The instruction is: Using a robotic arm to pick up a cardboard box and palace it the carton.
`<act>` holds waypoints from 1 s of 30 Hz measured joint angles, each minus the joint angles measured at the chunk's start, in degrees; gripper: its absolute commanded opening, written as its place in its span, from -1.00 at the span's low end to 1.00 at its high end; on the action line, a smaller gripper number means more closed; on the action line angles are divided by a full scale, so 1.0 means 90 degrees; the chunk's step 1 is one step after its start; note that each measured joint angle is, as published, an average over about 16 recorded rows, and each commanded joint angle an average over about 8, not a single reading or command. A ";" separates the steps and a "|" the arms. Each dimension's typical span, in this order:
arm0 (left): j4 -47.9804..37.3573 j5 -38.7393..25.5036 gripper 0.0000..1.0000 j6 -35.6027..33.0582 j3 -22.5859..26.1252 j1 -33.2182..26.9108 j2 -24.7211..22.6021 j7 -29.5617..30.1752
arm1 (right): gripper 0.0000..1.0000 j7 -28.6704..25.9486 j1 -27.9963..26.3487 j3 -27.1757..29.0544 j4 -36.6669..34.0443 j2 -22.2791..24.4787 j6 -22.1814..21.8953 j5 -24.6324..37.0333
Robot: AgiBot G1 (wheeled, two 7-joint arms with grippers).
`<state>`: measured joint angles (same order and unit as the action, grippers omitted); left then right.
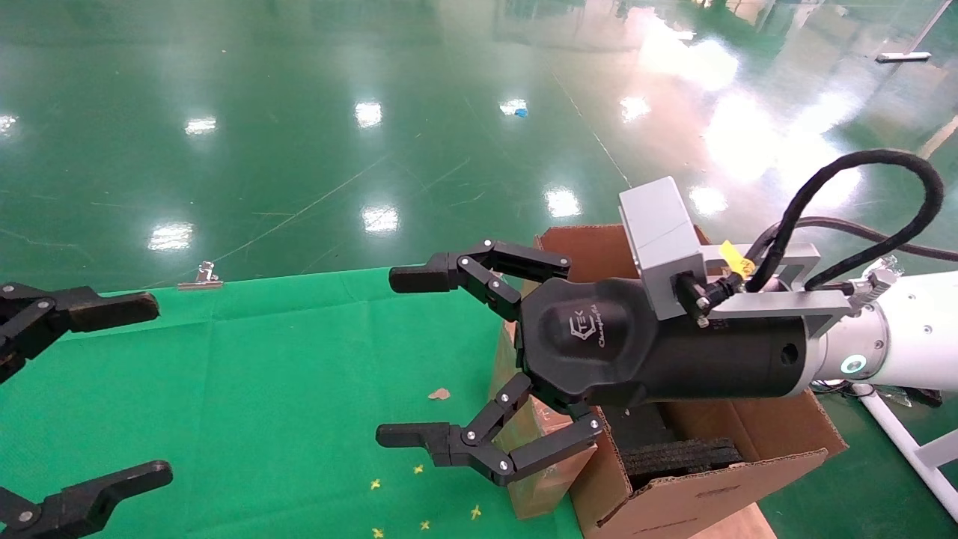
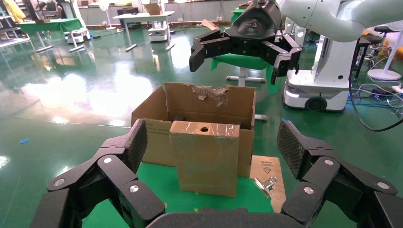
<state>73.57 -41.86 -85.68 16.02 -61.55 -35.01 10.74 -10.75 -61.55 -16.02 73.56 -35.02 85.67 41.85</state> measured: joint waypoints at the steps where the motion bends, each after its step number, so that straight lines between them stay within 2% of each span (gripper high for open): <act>1: 0.0000 0.0000 1.00 0.0000 0.0000 0.0000 0.0000 0.0000 | 1.00 0.0000 0.0000 0.0000 0.0000 0.0000 0.0000 0.0000; 19: -0.0002 0.0001 1.00 -0.0001 0.0002 -0.0001 0.0000 -0.0002 | 1.00 -0.0106 -0.0088 -0.0098 0.0097 0.0008 -0.0059 0.0219; 24: -0.0004 0.0002 1.00 -0.0001 0.0004 -0.0003 0.0000 -0.0003 | 1.00 -0.0331 -0.0389 -0.0376 0.0232 -0.0066 -0.0057 0.0769; 30: -0.0006 0.0004 1.00 -0.0001 0.0007 -0.0004 0.0001 -0.0005 | 1.00 -0.0897 -0.1109 -0.1038 0.0390 -0.0379 0.0047 0.1965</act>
<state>73.51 -41.82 -85.69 16.09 -61.59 -35.00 10.70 -18.82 -71.54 -25.35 77.07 -38.42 86.09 59.54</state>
